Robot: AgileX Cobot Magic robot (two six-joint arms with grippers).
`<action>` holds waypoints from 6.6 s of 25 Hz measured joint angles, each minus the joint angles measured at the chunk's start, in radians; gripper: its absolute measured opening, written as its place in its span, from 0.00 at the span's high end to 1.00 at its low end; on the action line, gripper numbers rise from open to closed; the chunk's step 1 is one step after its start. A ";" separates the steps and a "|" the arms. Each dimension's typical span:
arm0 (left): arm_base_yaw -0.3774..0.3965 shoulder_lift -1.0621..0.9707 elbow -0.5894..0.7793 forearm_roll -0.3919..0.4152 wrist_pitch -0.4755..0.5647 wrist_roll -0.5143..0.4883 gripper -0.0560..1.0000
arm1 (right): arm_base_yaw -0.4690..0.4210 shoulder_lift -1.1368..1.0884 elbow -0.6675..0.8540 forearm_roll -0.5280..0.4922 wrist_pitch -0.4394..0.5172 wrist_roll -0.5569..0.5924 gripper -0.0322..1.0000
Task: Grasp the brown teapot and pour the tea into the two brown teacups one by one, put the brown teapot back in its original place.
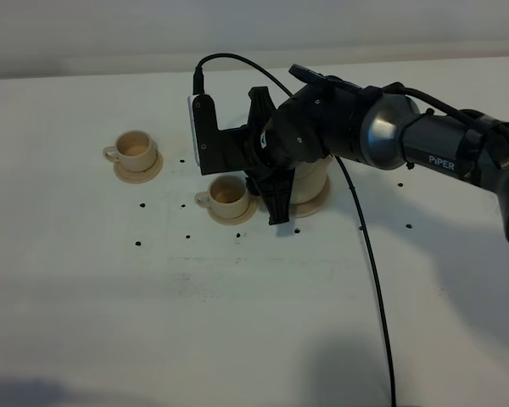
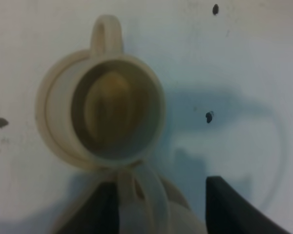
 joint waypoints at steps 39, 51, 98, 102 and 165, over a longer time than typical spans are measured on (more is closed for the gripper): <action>0.000 0.000 0.000 0.000 0.000 0.000 0.48 | -0.003 0.070 -0.062 -0.051 0.105 -0.001 0.58; 0.000 0.000 0.000 0.000 0.000 0.000 0.48 | 0.006 0.037 -0.062 0.000 0.208 0.009 0.63; 0.000 0.000 0.000 0.000 0.000 0.000 0.48 | 0.015 -0.112 -0.100 0.028 0.605 0.704 0.63; 0.000 0.000 0.000 0.000 0.000 0.000 0.48 | 0.000 -0.110 -0.103 0.058 0.593 0.898 0.63; 0.000 0.000 0.000 0.000 0.000 0.000 0.48 | -0.136 0.147 -0.339 0.165 0.700 0.900 0.70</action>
